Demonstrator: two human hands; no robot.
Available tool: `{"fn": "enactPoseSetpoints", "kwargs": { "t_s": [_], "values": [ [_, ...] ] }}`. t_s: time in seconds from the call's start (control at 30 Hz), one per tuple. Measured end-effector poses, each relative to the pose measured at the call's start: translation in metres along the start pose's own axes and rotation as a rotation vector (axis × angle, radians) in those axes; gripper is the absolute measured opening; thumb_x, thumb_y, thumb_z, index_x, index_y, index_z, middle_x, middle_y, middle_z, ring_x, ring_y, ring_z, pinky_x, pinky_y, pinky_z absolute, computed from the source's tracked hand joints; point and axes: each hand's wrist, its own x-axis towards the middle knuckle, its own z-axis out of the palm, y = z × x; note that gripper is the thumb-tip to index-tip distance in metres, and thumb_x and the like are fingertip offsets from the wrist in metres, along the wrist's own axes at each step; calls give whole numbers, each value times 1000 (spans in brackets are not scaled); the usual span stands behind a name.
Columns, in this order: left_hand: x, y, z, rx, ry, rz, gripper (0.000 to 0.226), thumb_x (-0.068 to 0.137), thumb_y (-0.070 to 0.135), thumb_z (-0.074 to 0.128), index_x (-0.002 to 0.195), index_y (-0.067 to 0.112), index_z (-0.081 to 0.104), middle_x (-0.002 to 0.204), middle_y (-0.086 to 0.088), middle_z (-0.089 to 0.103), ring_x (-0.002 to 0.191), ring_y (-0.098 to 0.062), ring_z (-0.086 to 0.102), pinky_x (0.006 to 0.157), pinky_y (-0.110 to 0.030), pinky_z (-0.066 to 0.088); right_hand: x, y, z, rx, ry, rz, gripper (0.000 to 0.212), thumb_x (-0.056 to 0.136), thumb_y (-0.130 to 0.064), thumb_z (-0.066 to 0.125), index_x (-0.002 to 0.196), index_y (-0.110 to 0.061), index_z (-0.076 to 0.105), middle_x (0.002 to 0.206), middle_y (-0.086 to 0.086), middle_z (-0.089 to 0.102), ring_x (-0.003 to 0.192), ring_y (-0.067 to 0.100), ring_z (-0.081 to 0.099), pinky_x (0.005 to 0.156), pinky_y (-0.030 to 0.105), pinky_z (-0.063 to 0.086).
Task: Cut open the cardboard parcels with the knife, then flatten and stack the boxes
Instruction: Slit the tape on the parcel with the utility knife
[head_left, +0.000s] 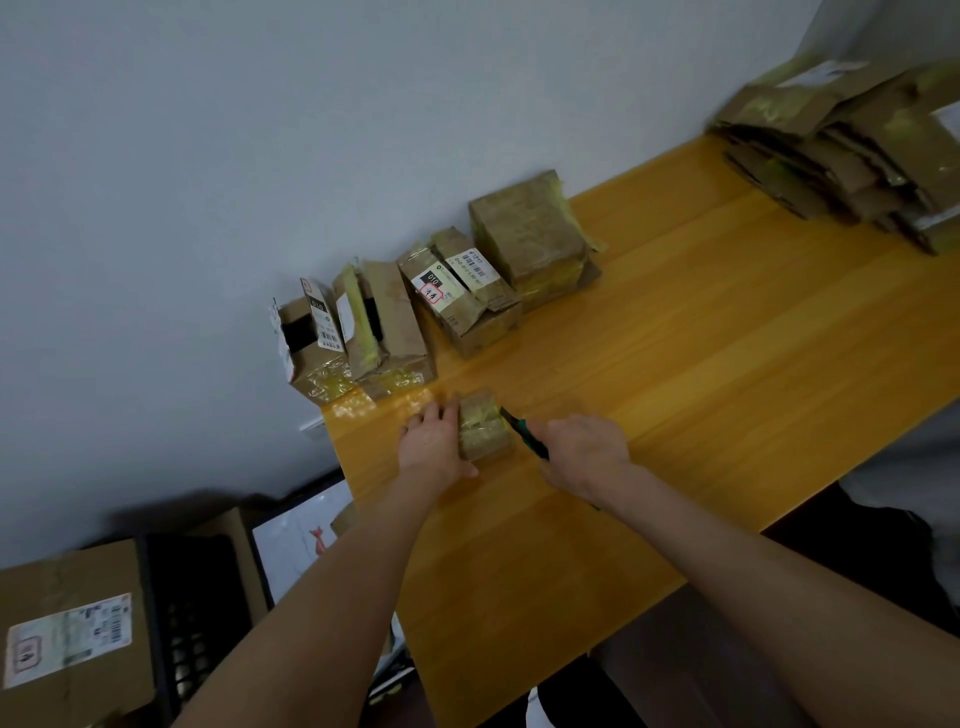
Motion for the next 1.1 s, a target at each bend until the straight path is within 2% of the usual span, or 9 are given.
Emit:
{"fn": "enactPoseSetpoints", "kwargs": {
  "t_s": [0.2,0.4,0.53,0.63,0.7,0.77,0.9,1.0,1.1],
  "values": [
    [1,0,0,3,3,-2,112,71,42,82,155,25,10,154,-7,26,137,-34,33,111,-45,35,-8,-1,1,18,-15,6,32,94,-20,50,127,-24,49,69,-3,43,70,21,51,53,30,39],
    [1,-1,1,3,7,4,112,69,42,83,154,25,12,153,-6,27,137,-34,33,109,-45,38,-12,0,-2,-4,-60,7,32,96,-19,48,127,-24,50,73,-2,50,61,16,50,43,27,33],
    [0,-2,1,9,1,13,112,69,44,82,154,25,12,155,-7,24,138,-33,31,111,-45,37,-15,13,-8,52,-94,19,35,93,-29,53,128,-29,56,75,-3,54,59,15,50,43,25,35],
    [1,-2,0,4,-2,-11,109,70,48,80,154,24,14,157,-6,21,139,-33,30,107,-45,40,-18,26,3,308,-73,108,44,92,-39,54,136,-36,51,80,-3,63,64,15,58,45,25,43],
    [0,-1,0,-34,8,-62,109,69,55,78,153,24,15,155,-7,23,138,-33,29,104,-46,43,-15,24,17,624,2,208,48,93,-41,55,138,-27,49,92,-1,64,75,17,62,53,28,49],
    [-2,1,3,-116,7,-125,113,67,64,75,153,22,14,152,-10,27,136,-33,30,104,-45,42,-4,12,29,962,15,282,44,94,-39,57,130,-13,55,98,2,62,85,18,60,65,30,50],
    [-6,3,16,-200,-37,-170,112,70,75,63,154,24,10,146,-13,32,133,-33,34,104,-42,39,18,-20,45,1390,-84,438,44,98,-39,51,125,-4,55,110,8,59,107,26,58,80,32,47],
    [-10,5,18,-424,-47,-193,88,82,58,64,150,19,23,140,-11,43,125,-31,46,97,-42,46,32,-29,52,1568,-129,506,52,98,-40,49,134,-3,48,125,12,57,116,31,55,88,37,48],
    [-12,1,8,-858,-33,-294,49,92,33,60,134,14,42,120,-9,59,101,-28,61,84,-40,54,36,-30,48,1584,-122,518,53,99,-40,48,138,-4,44,131,13,55,118,32,53,89,39,48]
  ]
}}
